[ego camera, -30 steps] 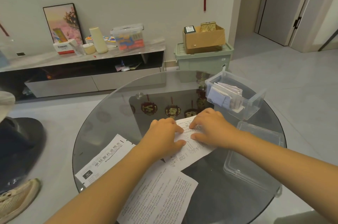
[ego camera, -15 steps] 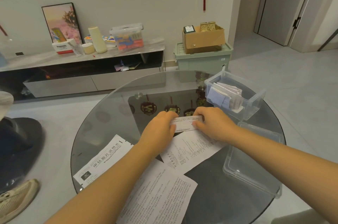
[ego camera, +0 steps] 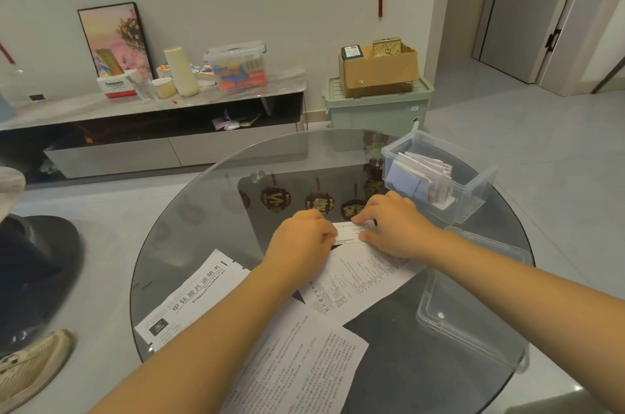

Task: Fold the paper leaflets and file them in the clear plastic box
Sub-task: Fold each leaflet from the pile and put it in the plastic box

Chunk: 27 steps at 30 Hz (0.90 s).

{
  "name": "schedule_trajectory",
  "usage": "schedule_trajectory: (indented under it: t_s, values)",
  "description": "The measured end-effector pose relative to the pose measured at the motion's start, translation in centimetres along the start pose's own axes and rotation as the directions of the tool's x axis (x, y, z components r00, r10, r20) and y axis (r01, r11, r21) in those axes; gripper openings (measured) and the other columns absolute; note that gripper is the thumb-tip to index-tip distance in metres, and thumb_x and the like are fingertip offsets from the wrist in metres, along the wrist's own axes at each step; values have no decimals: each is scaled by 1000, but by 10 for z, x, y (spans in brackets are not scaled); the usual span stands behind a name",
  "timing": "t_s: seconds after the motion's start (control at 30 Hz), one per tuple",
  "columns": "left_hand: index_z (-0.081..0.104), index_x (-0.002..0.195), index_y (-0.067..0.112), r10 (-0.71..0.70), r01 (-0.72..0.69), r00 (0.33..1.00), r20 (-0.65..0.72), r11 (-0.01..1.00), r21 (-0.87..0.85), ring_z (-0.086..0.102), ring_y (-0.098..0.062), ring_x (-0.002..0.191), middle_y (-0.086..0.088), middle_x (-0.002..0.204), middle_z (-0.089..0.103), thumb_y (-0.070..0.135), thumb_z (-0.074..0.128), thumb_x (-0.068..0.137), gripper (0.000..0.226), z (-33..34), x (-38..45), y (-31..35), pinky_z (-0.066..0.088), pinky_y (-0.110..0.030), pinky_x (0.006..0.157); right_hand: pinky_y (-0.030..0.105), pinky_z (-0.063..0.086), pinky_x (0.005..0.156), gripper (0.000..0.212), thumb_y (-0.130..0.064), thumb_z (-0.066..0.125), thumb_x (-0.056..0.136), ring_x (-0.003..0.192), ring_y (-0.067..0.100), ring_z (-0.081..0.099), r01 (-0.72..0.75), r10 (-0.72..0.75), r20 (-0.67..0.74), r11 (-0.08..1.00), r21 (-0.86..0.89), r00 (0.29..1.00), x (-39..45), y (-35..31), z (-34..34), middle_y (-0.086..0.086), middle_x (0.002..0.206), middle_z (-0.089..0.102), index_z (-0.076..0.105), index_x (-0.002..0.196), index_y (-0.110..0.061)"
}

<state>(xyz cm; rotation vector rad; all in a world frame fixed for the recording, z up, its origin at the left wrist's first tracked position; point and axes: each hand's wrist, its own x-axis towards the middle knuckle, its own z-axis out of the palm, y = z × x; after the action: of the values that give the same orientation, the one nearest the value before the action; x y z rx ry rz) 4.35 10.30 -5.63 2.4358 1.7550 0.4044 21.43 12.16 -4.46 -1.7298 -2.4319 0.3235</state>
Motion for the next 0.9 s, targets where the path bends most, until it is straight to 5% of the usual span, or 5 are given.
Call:
schedule_trajectory:
  t_s: [0.13,0.37,0.53,0.77,0.9]
  values:
    - [62,121,28,45,-45,999,11,998,40,49,-10,110,9,123,56,35,40,97,33,-3,-4,2,45,-27,91,34,28,100,42,-42,52,93,119,19,36,67,-63,42,991,-112,997,-3,-1,-6,-4,131,48,52,132,-30]
    - [49,136,27,71,-69,987,145,997,-15,42,-11,127,9,146,38,40,41,97,41,-7,-11,2,35,-25,103,25,38,89,40,-44,61,86,100,5,29,181,-175,90,982,-53,980,-17,-1,-9,-12,117,52,62,123,-28]
    - [48,137,24,123,-138,974,189,988,67,34,-15,120,2,130,39,50,43,94,51,-8,-14,5,30,-30,103,29,47,87,28,-36,62,86,98,5,41,212,-206,97,976,-52,974,-23,-9,-9,-11,110,63,69,110,-24]
    - [47,138,32,156,-140,957,244,987,-80,32,-9,126,10,136,41,51,52,90,52,-7,-16,-1,32,-32,107,20,38,67,23,-34,49,91,91,12,57,288,-290,18,939,-187,957,-28,-14,-6,-8,100,64,67,104,-30]
    - [52,133,35,161,-139,960,229,984,-111,34,-8,126,11,135,43,49,55,89,46,-7,-16,-2,33,-30,107,24,46,76,22,-35,47,92,96,11,54,327,-333,-1,927,-184,943,-29,-9,-4,-9,100,63,66,100,-29]
